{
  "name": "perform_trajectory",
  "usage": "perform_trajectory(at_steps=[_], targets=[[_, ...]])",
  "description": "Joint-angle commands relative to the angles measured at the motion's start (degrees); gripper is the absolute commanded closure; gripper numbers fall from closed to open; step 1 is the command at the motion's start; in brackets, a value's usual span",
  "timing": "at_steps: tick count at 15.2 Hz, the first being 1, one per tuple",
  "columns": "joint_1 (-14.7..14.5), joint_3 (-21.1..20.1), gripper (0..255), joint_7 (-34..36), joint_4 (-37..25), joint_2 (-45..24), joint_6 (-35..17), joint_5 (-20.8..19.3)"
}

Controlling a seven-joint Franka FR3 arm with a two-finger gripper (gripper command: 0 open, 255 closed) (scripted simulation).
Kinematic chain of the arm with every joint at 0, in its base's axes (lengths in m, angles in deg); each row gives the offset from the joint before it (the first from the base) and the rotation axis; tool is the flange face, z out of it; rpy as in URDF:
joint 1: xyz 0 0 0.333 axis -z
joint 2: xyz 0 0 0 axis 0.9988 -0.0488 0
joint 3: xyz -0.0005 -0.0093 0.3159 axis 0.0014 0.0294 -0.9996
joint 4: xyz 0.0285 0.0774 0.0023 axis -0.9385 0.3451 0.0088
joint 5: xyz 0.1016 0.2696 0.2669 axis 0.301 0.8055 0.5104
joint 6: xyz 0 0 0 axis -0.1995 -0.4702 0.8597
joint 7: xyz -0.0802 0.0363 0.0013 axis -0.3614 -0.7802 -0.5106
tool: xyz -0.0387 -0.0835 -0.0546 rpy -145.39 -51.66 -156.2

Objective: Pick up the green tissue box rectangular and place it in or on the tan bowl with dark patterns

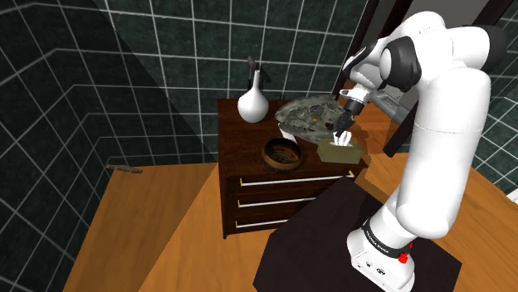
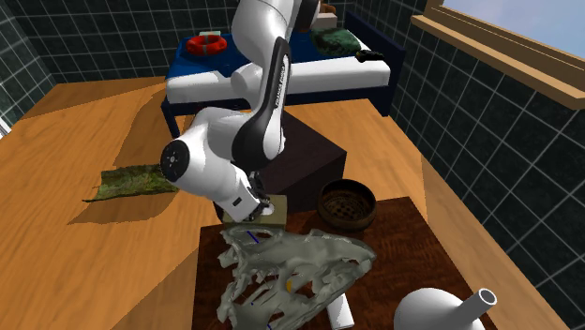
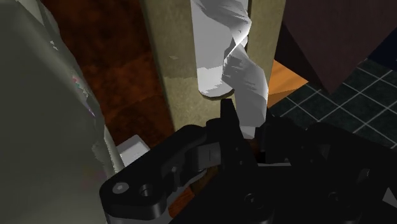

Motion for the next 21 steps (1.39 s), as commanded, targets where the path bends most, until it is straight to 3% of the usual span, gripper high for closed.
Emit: perform_trajectory(at_steps=[1, 21], targets=[[-0.61, 0.66, 255, 0.97, -0.47, 1.31, 0.89, -0.95], [-4.42, 4.60, 255, 9.57, -7.25, 11.37, 10.93, -8.34]])
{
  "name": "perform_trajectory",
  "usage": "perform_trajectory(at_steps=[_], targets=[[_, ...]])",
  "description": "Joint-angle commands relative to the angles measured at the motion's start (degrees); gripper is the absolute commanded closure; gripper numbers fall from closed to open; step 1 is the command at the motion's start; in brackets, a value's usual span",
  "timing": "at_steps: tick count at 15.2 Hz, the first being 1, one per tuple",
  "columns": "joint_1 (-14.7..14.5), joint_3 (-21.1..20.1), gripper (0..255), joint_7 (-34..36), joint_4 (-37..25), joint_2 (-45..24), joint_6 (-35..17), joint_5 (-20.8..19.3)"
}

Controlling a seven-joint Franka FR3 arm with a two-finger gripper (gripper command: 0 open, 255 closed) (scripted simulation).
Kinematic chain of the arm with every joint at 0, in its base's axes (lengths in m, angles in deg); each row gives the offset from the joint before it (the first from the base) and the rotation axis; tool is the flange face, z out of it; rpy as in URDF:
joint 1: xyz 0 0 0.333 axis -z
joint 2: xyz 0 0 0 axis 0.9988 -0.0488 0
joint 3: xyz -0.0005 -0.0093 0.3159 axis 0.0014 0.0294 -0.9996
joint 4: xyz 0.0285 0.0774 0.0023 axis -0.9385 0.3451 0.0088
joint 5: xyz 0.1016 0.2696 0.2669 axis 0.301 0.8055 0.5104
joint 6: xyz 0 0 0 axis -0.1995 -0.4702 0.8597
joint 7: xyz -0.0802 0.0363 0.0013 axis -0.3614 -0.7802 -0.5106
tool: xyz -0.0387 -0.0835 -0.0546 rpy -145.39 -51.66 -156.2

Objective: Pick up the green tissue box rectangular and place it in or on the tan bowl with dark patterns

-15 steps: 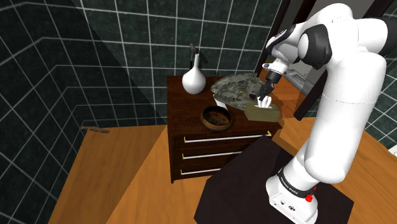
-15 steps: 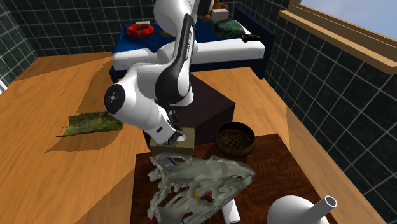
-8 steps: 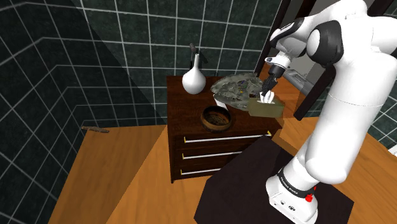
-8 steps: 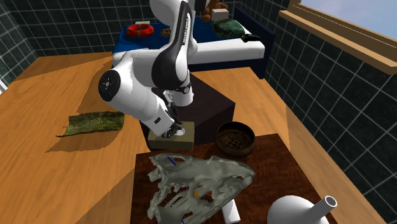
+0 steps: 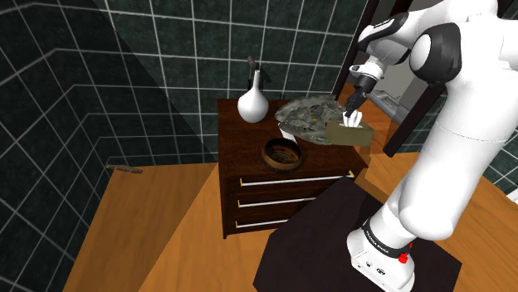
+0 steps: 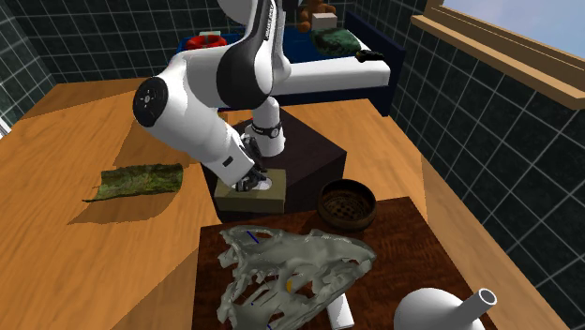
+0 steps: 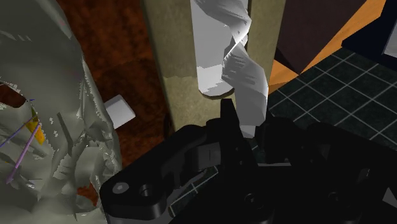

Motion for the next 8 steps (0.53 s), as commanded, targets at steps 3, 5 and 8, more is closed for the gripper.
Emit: perform_trajectory(at_steps=[3, 5, 8], targets=[[-2.05, 0.05, 255, 3.25, -0.29, 2.86, 0.76, -1.20], [-5.02, -0.65, 255, 7.33, 1.46, 6.13, -0.77, -2.03], [-8.50, -2.53, 255, 13.22, 3.56, 10.33, -2.94, -2.87]])
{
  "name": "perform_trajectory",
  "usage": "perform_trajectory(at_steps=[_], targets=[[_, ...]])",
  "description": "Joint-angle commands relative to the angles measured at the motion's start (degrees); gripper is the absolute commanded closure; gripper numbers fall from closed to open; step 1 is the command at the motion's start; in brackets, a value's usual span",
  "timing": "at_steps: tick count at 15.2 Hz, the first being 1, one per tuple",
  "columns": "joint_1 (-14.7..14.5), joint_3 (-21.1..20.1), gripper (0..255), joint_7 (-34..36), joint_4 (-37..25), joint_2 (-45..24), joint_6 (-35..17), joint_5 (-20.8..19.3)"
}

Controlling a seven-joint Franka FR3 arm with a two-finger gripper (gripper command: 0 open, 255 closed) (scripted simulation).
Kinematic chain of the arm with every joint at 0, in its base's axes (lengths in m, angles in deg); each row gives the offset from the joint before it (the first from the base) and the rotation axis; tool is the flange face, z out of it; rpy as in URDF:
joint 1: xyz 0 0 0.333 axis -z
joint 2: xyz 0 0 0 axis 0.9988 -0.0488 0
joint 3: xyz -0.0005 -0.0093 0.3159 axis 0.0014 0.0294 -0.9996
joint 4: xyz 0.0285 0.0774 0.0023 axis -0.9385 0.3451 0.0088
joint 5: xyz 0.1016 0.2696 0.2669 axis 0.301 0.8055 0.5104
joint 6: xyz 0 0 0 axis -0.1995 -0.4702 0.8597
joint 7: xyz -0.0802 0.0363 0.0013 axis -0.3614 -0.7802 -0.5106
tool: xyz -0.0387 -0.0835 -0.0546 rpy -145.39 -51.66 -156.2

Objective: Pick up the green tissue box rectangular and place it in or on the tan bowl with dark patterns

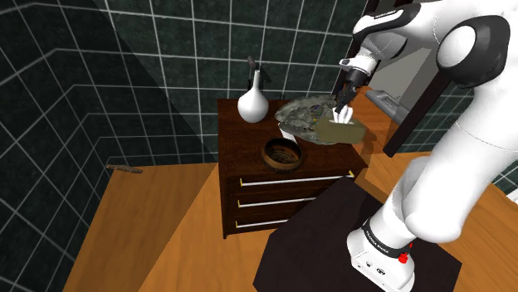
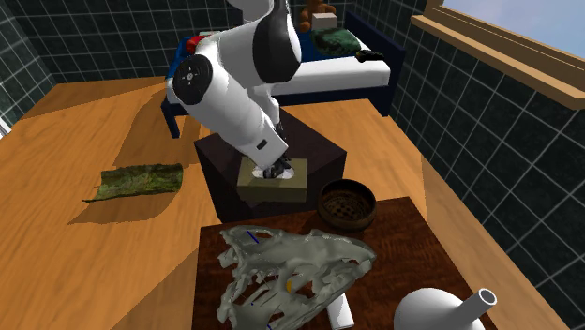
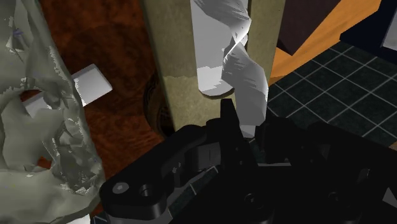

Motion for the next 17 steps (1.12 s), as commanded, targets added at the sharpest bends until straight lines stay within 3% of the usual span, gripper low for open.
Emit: perform_trajectory(at_steps=[1, 8, 17], targets=[[-2.18, -1.56, 255, 4.15, 1.04, 2.38, -1.35, -0.16], [-7.37, -7.51, 255, 15.17, 2.96, 6.89, -5.32, 1.06], [-13.02, -13.90, 255, 25.40, 0.54, 5.68, -8.75, 5.98]])
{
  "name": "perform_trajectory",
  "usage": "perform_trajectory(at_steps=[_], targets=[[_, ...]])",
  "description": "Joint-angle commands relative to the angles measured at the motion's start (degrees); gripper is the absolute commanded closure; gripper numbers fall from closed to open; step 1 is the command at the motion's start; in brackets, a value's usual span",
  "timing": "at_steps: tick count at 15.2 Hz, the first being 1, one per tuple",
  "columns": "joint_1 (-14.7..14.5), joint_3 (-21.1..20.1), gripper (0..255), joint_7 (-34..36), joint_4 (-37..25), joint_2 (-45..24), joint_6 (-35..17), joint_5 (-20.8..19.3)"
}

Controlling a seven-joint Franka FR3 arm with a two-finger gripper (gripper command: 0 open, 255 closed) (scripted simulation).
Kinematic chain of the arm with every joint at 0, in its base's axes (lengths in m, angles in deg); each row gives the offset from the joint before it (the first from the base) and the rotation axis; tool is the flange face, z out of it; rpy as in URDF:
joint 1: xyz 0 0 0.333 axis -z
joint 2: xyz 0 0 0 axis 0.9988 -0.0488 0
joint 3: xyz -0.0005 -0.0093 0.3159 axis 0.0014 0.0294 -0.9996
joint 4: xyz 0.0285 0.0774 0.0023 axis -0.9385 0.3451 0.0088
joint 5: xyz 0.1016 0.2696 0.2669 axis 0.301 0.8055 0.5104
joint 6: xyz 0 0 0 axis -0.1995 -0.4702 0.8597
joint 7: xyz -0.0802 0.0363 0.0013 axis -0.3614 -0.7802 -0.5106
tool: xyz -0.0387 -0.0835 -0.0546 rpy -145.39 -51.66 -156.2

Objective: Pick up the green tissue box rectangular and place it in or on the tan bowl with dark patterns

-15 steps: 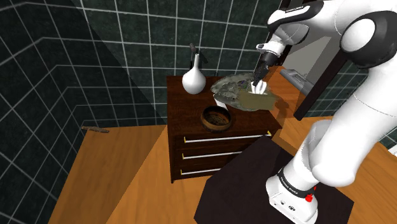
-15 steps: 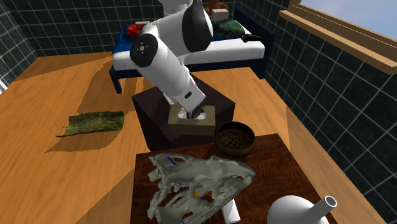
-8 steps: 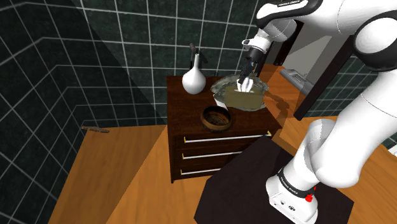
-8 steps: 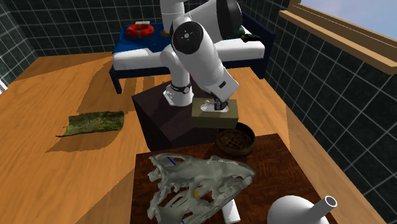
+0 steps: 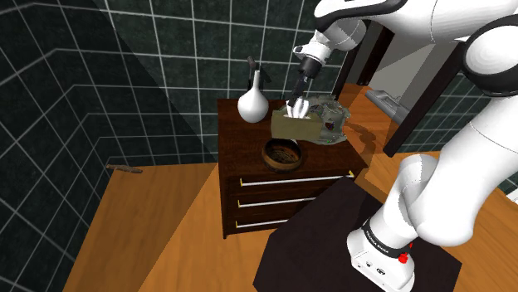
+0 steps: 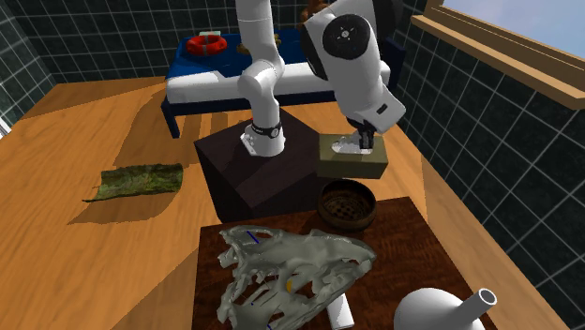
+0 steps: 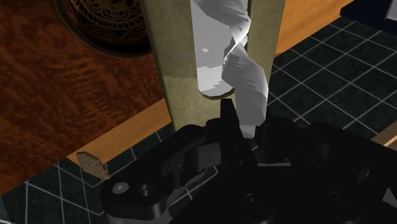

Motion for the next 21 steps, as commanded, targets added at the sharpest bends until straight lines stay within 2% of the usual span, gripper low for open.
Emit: perform_trajectory(at_steps=[1, 21], targets=[[-0.52, -0.49, 255, 0.48, -0.08, -0.74, -0.76, 0.88], [0.00, -0.30, 255, -9.64, 8.10, -8.61, -10.80, 7.44]])
